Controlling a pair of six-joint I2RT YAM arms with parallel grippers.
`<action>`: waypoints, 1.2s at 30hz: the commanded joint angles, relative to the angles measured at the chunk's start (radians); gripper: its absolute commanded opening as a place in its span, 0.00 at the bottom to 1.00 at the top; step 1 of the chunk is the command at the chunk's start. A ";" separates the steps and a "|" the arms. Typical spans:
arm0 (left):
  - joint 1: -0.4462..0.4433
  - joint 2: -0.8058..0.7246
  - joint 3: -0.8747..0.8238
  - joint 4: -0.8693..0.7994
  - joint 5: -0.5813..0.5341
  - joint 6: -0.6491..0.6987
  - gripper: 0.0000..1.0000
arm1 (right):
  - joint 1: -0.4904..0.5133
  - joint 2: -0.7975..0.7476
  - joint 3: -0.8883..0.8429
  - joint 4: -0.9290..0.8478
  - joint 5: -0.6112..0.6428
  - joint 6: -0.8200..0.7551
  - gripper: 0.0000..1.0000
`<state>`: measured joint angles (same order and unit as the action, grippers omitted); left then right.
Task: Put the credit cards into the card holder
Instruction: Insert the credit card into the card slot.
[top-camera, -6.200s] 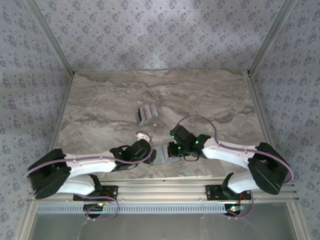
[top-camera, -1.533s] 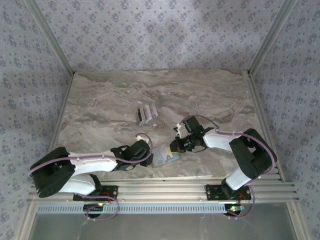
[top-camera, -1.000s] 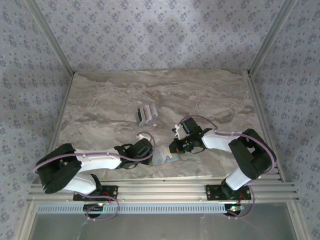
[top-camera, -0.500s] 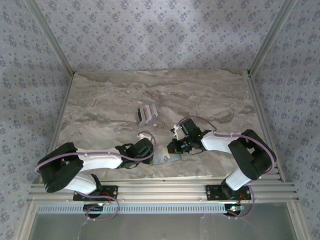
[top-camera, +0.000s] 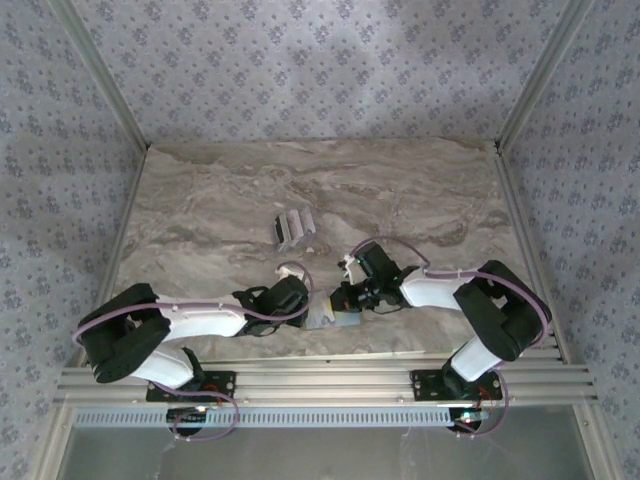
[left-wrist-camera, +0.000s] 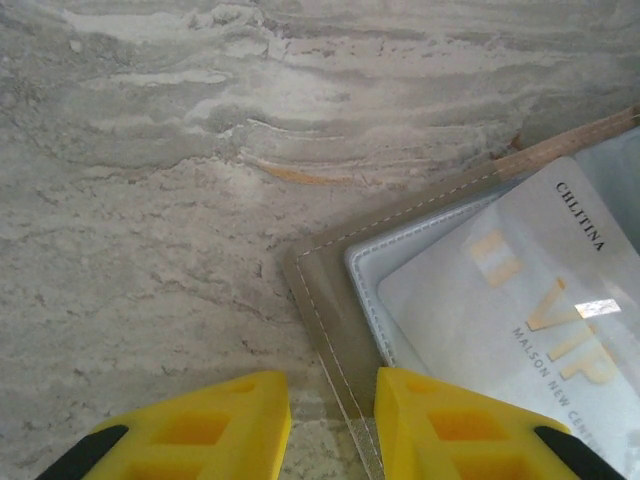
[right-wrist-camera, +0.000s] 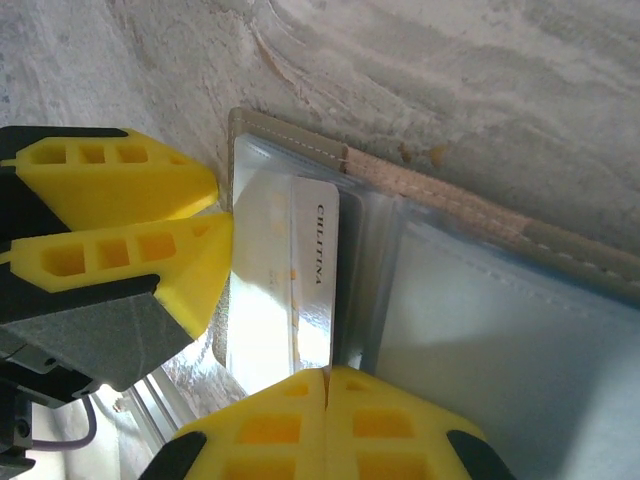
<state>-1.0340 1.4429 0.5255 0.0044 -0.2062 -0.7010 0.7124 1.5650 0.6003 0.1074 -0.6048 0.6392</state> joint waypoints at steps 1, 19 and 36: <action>-0.001 0.073 0.001 0.058 0.080 -0.025 0.31 | 0.027 0.009 -0.008 0.035 -0.007 0.022 0.00; -0.008 0.085 0.021 0.041 0.061 -0.041 0.30 | 0.075 -0.053 0.018 -0.076 0.091 -0.054 0.17; 0.005 0.054 -0.014 0.034 0.037 -0.045 0.30 | 0.051 -0.255 0.025 -0.304 0.349 -0.158 0.43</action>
<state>-1.0340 1.4605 0.5476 0.0311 -0.2173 -0.7273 0.7609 1.3689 0.6010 -0.1040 -0.3641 0.5354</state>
